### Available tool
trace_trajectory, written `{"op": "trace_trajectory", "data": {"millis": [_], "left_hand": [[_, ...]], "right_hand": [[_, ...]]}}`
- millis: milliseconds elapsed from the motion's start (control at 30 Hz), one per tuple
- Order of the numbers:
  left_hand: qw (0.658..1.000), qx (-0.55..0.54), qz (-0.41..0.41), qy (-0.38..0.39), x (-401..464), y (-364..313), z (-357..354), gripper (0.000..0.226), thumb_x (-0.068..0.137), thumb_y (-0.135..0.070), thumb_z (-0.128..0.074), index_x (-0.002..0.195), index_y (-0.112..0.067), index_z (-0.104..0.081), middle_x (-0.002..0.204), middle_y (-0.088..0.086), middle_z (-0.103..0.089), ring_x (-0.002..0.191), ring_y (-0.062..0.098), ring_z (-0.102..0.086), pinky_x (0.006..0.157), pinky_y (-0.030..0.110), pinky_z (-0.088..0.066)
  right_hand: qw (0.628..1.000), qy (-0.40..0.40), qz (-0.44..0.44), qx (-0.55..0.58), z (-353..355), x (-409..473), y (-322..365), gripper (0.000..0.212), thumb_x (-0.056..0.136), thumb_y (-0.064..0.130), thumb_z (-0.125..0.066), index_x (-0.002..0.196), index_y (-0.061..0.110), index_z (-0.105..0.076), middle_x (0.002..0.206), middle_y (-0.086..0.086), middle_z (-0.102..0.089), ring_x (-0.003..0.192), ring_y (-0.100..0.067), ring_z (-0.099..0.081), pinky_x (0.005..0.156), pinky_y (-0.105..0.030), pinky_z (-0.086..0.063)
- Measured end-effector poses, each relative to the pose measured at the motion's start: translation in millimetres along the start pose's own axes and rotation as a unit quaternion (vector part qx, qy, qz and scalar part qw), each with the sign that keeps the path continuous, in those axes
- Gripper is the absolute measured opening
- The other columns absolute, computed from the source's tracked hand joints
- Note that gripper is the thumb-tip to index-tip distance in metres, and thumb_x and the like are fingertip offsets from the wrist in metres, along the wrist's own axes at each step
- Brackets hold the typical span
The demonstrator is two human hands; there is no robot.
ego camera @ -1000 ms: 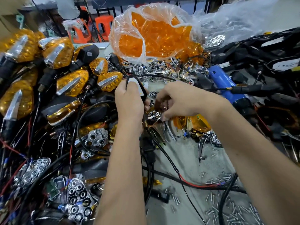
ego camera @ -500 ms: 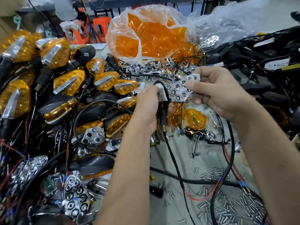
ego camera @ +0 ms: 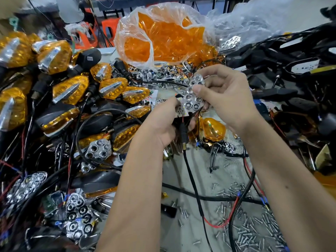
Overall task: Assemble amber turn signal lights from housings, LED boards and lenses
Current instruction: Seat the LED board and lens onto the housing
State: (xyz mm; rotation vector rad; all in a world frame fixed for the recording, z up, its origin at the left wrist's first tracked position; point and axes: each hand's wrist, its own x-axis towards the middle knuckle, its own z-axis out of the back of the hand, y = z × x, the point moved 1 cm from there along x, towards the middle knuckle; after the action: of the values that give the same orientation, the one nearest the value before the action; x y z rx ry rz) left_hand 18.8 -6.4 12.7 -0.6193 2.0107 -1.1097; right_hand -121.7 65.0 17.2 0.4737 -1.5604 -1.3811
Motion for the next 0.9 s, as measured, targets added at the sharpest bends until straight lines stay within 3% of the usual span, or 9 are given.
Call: {"op": "trace_trajectory", "data": {"millis": [133,233,333,433,533,600,700,800,900], "left_hand": [[0.999,0.034,-0.036,0.0,1.8,-0.6,0.1,0.022,0.107,-0.01,-0.038,0.095,-0.003,-0.055,0.078,0.016,-0.061,0.057,0.023,-0.056,0.048,0.029,-0.051],[0.994,0.078,-0.07,0.02,1.2,0.2,1.2,0.022,0.108,-0.011,-0.034,0.105,-0.004,-0.054,0.083,0.015,-0.061,0.059,0.022,-0.058,0.05,0.03,-0.05],[0.988,0.111,-0.095,0.041,1.9,0.8,2.0,0.035,0.109,-0.014,-0.033,0.138,0.002,-0.046,0.092,0.019,-0.061,0.062,0.023,-0.062,0.053,0.031,-0.052],[0.985,0.106,-0.113,0.079,2.2,1.0,2.2,0.047,0.111,-0.017,-0.034,0.157,-0.006,-0.031,0.099,0.023,-0.061,0.068,0.026,-0.061,0.057,0.034,-0.051],[0.985,0.059,-0.108,0.118,1.3,1.0,3.3,0.046,0.11,-0.018,-0.037,0.155,-0.008,-0.034,0.094,0.02,-0.062,0.071,0.028,-0.058,0.058,0.035,-0.049],[0.984,0.031,-0.107,0.141,1.1,0.1,4.0,0.037,0.105,-0.019,-0.04,0.14,-0.008,-0.048,0.087,0.014,-0.063,0.071,0.028,-0.057,0.059,0.034,-0.049],[0.982,0.02,-0.105,0.154,2.2,-0.2,4.4,0.032,0.105,-0.019,-0.039,0.131,-0.008,-0.053,0.088,0.013,-0.062,0.071,0.028,-0.058,0.059,0.033,-0.05],[0.987,0.014,-0.098,0.125,4.5,1.9,5.2,0.051,0.106,-0.019,-0.043,0.156,-0.018,-0.036,0.105,0.017,-0.064,0.07,0.029,-0.063,0.058,0.036,-0.052],[0.988,-0.005,-0.096,0.124,4.9,3.6,4.4,0.058,0.103,-0.019,-0.049,0.158,-0.03,-0.033,0.138,0.021,-0.054,0.067,0.029,-0.067,0.06,0.036,-0.054]], "right_hand": [[0.999,-0.032,0.006,0.011,5.1,1.5,1.9,0.025,0.097,0.01,-0.068,0.119,0.022,-0.072,0.075,-0.012,-0.054,0.059,-0.01,-0.056,0.053,-0.025,-0.047],[0.998,-0.051,0.002,-0.037,5.0,1.8,1.1,0.025,0.099,0.006,-0.057,0.107,0.023,-0.073,0.077,-0.009,-0.044,0.067,-0.017,-0.043,0.062,-0.028,-0.04],[0.998,-0.04,-0.023,-0.048,4.2,0.0,1.0,0.023,0.101,0.003,-0.052,0.1,0.02,-0.068,0.08,-0.01,-0.048,0.072,-0.021,-0.042,0.065,-0.031,-0.038],[0.999,-0.014,-0.011,-0.029,3.7,-2.8,6.3,0.016,0.099,0.007,-0.061,0.101,0.018,-0.072,0.076,0.001,-0.059,0.069,-0.013,-0.05,0.063,-0.021,-0.044],[1.0,0.003,0.01,0.002,4.2,-3.1,10.7,0.019,0.097,0.004,-0.059,0.096,0.018,-0.073,0.078,-0.001,-0.06,0.071,-0.021,-0.051,0.065,-0.025,-0.044],[1.0,0.011,0.022,0.005,4.7,-3.2,12.6,0.022,0.096,-0.001,-0.055,0.092,0.014,-0.071,0.076,-0.008,-0.054,0.07,-0.025,-0.042,0.063,-0.028,-0.039],[0.998,0.029,0.048,-0.011,4.4,-4.2,14.0,0.014,0.094,-0.001,-0.057,0.089,0.006,-0.068,0.071,0.003,-0.054,0.065,-0.014,-0.045,0.062,-0.019,-0.039],[0.996,0.058,0.065,-0.022,1.6,-7.3,15.6,0.01,0.092,0.005,-0.073,0.09,0.0,-0.066,0.071,-0.005,-0.057,0.054,-0.002,-0.051,0.048,-0.015,-0.043],[0.992,0.072,0.076,-0.07,-0.1,-7.7,13.8,0.014,0.088,0.005,-0.078,0.092,0.002,-0.065,0.082,-0.015,-0.063,0.059,-0.017,-0.059,0.053,-0.019,-0.049]]}}
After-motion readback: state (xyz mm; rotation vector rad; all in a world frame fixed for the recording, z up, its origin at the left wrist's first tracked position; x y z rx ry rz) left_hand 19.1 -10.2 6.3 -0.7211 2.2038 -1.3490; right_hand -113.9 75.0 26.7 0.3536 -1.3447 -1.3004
